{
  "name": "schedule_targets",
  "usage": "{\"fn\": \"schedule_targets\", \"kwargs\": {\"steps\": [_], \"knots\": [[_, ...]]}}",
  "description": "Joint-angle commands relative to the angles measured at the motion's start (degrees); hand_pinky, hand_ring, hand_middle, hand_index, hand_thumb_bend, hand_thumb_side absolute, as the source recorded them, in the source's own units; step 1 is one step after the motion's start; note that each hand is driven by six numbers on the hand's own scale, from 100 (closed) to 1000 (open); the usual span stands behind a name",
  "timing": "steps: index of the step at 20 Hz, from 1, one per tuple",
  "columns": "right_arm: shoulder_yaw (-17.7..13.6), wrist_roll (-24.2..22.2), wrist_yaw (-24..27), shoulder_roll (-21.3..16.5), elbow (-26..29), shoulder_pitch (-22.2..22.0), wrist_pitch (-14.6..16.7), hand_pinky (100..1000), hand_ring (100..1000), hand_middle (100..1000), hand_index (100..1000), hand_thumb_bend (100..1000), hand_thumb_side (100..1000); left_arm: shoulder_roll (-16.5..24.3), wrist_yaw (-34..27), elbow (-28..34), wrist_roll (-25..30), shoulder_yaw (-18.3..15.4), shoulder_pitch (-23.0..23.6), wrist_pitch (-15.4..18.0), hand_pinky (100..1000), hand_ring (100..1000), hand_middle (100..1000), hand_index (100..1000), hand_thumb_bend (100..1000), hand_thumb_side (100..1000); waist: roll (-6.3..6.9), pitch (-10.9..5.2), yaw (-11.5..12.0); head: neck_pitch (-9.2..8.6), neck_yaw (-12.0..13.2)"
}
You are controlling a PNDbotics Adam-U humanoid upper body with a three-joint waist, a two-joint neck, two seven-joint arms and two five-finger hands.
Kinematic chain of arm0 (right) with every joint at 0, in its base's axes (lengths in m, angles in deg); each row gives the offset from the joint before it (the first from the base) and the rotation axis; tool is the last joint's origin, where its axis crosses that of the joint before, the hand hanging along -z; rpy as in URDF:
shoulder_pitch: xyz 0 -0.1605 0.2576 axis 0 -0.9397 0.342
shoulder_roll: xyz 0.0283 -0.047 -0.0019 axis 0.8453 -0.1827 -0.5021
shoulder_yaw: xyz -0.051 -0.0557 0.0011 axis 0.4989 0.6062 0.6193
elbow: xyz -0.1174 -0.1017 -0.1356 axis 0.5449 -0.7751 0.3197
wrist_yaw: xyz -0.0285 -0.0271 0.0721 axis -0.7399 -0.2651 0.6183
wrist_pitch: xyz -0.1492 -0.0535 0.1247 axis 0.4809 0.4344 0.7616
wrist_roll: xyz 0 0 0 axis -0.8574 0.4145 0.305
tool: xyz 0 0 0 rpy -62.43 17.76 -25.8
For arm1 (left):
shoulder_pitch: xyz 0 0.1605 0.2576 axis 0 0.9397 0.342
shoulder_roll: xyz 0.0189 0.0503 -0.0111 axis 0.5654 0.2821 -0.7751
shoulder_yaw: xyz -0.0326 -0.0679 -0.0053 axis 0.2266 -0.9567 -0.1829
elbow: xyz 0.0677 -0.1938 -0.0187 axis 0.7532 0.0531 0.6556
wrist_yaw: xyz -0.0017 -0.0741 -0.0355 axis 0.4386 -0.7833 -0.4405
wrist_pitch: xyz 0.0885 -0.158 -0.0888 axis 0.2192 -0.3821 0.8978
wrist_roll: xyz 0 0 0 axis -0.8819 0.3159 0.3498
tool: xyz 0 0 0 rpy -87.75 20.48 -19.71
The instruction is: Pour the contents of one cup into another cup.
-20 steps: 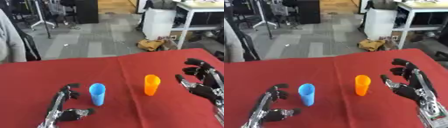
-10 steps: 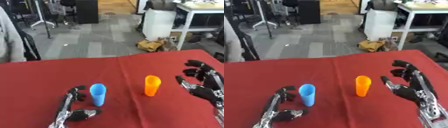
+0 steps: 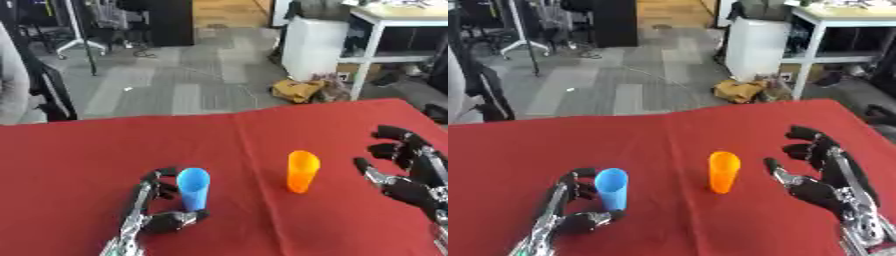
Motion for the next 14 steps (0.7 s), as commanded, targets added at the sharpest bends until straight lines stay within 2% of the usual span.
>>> {"fn": "schedule_targets", "kwargs": {"steps": [1, 14], "knots": [[-0.09, -0.17, 0.16, -0.69, 1.30, 0.79, 0.02, 737, 690, 733, 828, 446, 100, 0.19, -0.48, -0.40, -0.18, -0.21, -2.23, -0.27, 606, 610, 717, 804, 931, 159, -0.16, -0.56, -0.36, -0.77, 0.27], [0.02, -0.29, 0.08, -0.01, 1.39, 0.99, -0.06, 735, 688, 727, 825, 445, 100, 1.18, -2.05, -4.39, 2.60, 0.30, -5.88, 0.49, 585, 576, 679, 786, 912, 138, -0.52, 0.31, -1.96, -1.69, 0.94]]}}
